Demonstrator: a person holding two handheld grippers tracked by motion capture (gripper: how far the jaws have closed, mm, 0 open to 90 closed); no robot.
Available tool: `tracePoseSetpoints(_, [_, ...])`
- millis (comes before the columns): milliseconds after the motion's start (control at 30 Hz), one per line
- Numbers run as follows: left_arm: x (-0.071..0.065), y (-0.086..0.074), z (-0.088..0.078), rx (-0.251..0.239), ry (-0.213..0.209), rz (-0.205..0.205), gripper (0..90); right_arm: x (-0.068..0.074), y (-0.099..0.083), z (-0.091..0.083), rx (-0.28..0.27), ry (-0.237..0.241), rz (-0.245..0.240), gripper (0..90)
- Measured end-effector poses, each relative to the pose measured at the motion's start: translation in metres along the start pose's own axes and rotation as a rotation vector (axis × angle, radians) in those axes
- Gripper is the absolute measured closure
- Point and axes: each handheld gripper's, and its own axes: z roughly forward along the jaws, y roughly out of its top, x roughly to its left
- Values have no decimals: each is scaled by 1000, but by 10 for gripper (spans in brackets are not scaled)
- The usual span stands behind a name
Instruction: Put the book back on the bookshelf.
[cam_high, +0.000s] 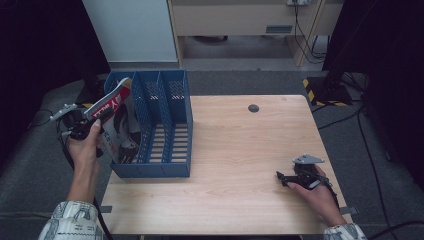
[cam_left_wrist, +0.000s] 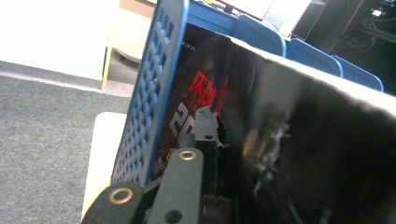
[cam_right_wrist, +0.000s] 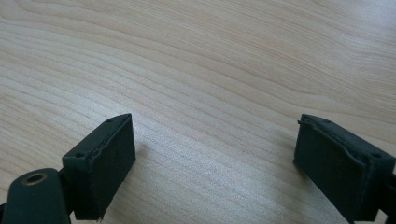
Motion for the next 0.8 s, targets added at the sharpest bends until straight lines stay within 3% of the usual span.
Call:
tracePoseSetpoints(333, [5, 2, -4, 16, 25, -15, 834, 0, 0, 0, 0, 0, 1, 128])
tracePoseSetpoints(800, [-1, 15, -7, 64, 72, 34, 746, 0, 0, 0, -2, 6, -7, 127])
